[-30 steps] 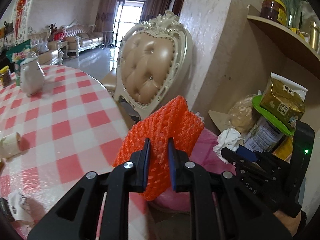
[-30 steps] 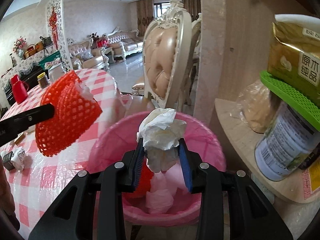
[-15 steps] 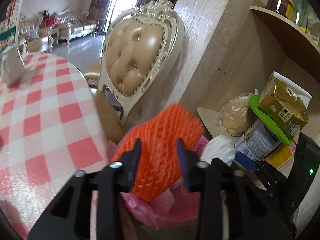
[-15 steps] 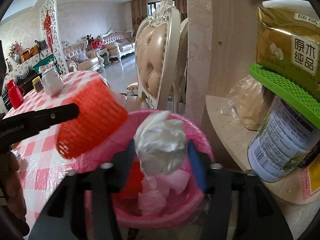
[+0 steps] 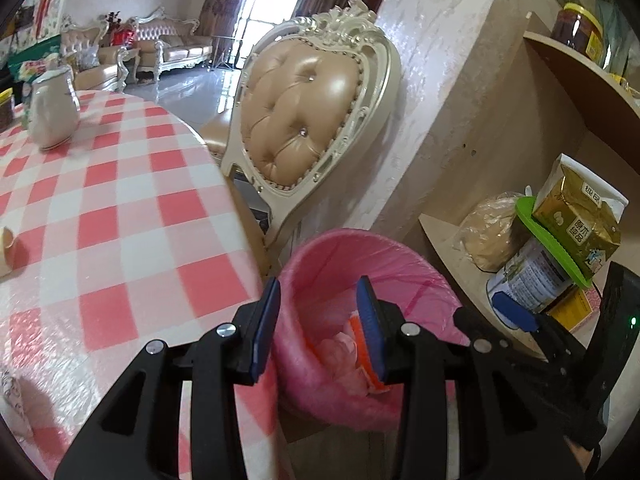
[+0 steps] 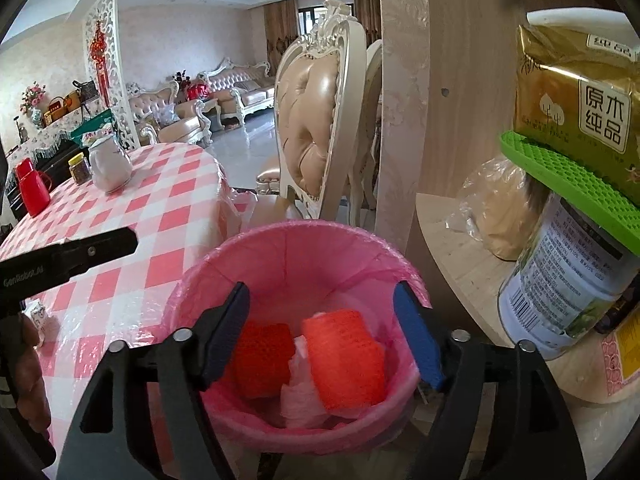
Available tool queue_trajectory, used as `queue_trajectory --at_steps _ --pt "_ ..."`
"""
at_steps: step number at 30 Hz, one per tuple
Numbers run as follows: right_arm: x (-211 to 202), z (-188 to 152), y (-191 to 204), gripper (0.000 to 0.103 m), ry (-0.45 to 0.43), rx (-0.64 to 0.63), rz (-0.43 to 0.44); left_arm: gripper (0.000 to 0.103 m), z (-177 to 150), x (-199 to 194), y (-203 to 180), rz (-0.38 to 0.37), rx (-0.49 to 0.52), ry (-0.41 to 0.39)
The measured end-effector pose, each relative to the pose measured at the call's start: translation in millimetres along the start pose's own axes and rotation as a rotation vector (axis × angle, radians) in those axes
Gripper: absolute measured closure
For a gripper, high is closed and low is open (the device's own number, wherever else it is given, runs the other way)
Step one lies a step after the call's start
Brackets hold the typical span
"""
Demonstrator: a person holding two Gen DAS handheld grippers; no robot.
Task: Collect trash
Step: 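Move both open tools back over the table toward the remaining trash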
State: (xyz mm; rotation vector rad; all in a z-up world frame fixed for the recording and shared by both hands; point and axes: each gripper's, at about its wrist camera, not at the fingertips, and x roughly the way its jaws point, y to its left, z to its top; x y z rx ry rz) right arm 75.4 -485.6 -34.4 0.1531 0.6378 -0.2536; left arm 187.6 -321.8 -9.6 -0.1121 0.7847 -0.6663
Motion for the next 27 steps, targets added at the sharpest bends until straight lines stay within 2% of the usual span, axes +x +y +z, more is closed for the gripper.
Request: queue_trajectory --at_steps 11,27 --pt "-16 5 31 0.019 -0.028 -0.047 0.025 0.063 -14 -51 32 0.060 -0.041 -0.073" --pt "-28 7 95 0.019 -0.038 -0.121 0.095 0.061 -34 -132 102 0.163 -0.123 -0.169"
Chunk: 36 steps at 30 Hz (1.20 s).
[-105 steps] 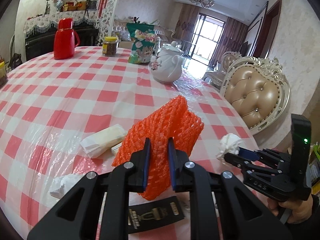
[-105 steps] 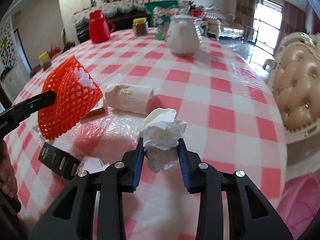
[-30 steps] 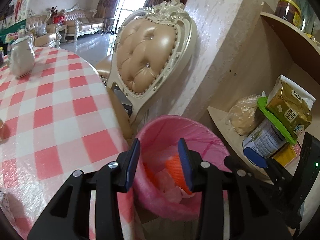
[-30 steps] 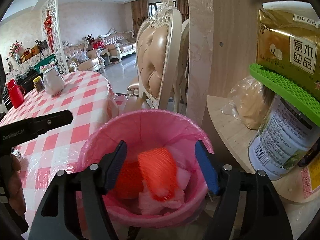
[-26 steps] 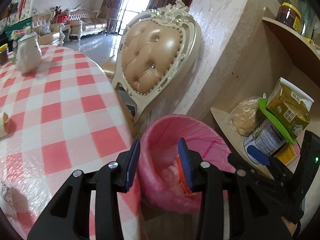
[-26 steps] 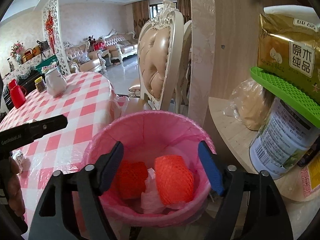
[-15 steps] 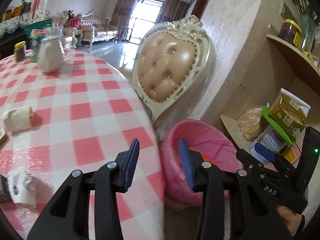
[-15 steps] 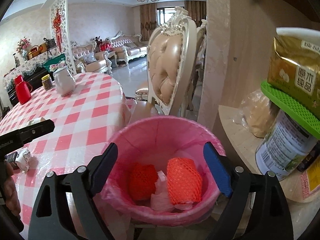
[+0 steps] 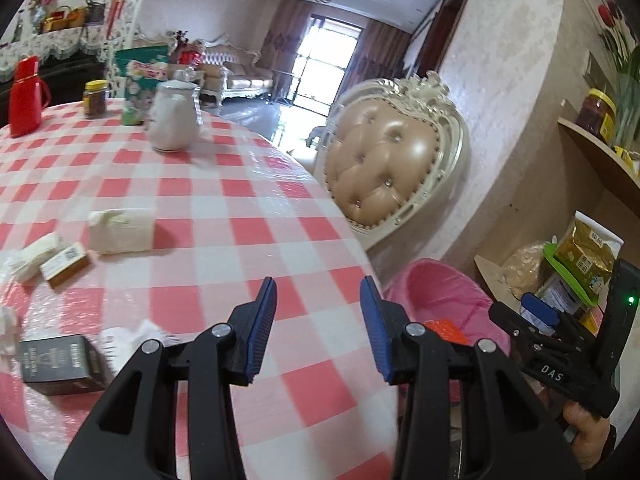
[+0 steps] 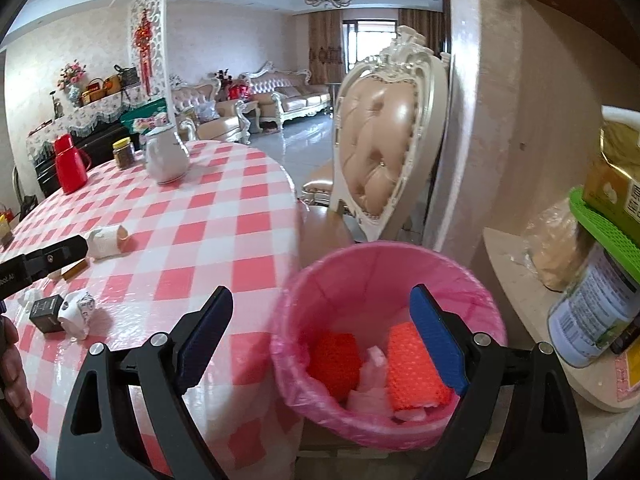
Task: Collect trash
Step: 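Move both open tools back over the table toward the remaining trash, then grasp a crumpled white tissue with the left tool while the right tool grasps the white paper cup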
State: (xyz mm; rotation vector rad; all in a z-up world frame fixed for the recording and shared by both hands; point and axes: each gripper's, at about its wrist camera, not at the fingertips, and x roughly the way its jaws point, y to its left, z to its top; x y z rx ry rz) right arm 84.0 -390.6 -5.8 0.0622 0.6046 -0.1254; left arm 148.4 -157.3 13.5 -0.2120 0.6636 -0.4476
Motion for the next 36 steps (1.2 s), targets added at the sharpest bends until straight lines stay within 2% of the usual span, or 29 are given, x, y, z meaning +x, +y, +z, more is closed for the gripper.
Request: queue_trajectory --at_steps 14,23,32,36 --pt "3 3 59 0.019 0.009 -0.049 0.102 0.059 -1 -48 81 0.155 -0.065 -0.051" --pt "8 4 93 0.019 0.024 -0.072 0.141 0.059 5 -80 152 0.288 -0.116 -0.076" --pt "18 4 130 0.019 0.044 -0.090 0.208 0.059 -4 -95 213 0.370 -0.199 -0.059" --pt "29 4 147 0.019 0.098 -0.079 0.239 0.059 -11 -96 234 0.400 -0.225 -0.043"
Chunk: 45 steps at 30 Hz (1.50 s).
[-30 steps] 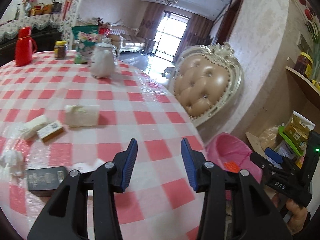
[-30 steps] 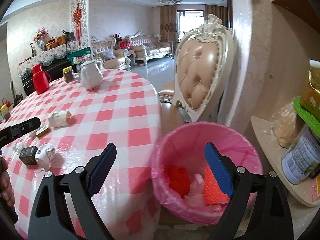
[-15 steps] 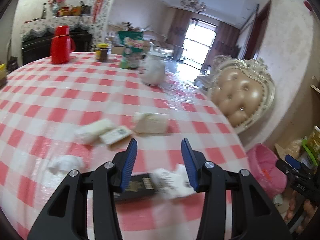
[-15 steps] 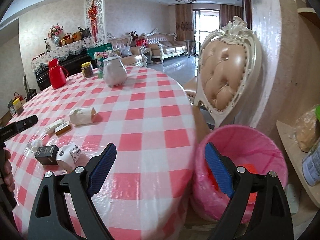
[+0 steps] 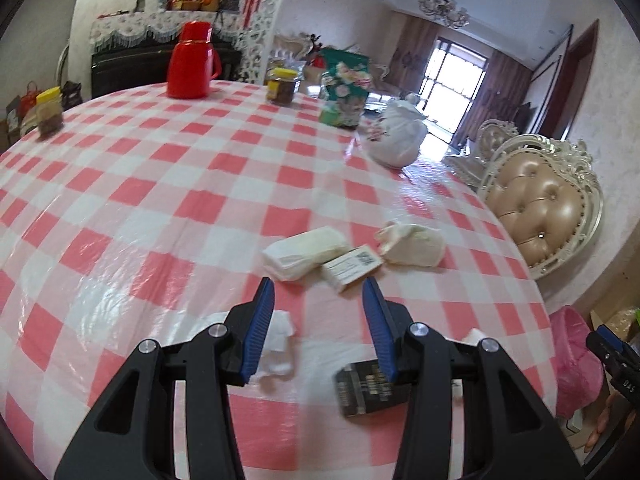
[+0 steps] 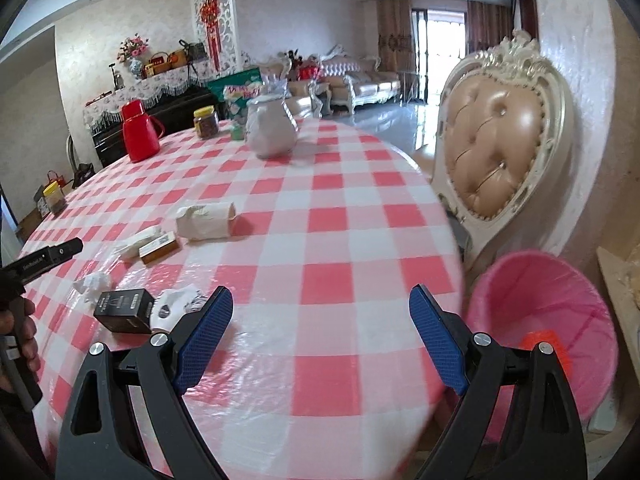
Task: Collect trash
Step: 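Grasp a crumpled white tissue with the left tool while the right tool grasps the white paper cup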
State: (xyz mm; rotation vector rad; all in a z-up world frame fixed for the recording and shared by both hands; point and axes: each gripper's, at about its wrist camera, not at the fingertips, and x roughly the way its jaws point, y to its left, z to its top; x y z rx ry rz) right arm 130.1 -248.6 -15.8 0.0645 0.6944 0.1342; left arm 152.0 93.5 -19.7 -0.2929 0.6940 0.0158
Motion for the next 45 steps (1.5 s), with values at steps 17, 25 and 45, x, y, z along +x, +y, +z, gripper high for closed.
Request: queue_trajectory --at_steps 17,25,45 --pt "45 -4 57 0.019 0.091 -0.091 0.071 0.059 -21 39 22 0.070 -0.011 0.130" --pt "62 -9 79 0.019 0.129 -0.127 0.098 0.069 -28 52 22 0.114 0.015 0.184" --pt "87 -21 117 0.019 0.196 -0.223 0.106 0.089 -26 44 18 0.080 0.017 0.161"
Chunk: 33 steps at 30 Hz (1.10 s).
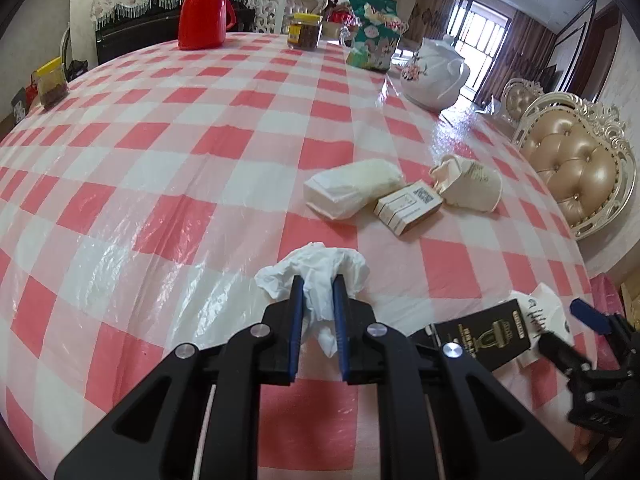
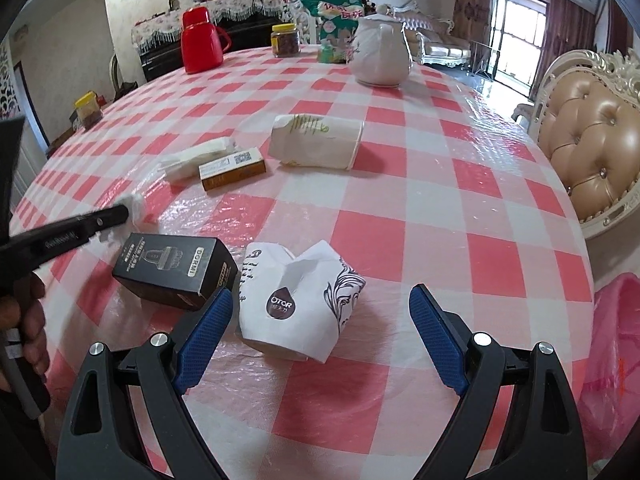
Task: Collect trash
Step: 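Grasp a crumpled white tissue with the left tool while the right tool grasps the white paper cup, then carry the tissue and paper cup over the pink bin and open both tools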
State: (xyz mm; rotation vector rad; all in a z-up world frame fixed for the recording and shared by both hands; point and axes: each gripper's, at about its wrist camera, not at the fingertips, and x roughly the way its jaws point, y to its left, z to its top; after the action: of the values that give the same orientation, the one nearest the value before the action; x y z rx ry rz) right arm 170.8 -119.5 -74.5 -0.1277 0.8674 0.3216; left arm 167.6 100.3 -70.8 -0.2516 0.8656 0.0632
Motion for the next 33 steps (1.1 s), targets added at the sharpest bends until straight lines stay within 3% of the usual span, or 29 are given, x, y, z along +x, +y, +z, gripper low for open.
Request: queue_trajectory --at_steps 7,21,33 --pt "6 -2 5 0.047 0.025 -0.032 0.002 0.089 4 -9 2 -0.016 -0.018 -0.037" --pt "-14 0 -5 0.048 -0.039 -0.003 -0.003 0.089 6 -22 4 -0.039 -0.032 -0.085" --pt "-63 1 -39 0.048 -0.130 0.050 -0.053 0.089 10 -45 -17 -0.086 -0.009 -0.155"
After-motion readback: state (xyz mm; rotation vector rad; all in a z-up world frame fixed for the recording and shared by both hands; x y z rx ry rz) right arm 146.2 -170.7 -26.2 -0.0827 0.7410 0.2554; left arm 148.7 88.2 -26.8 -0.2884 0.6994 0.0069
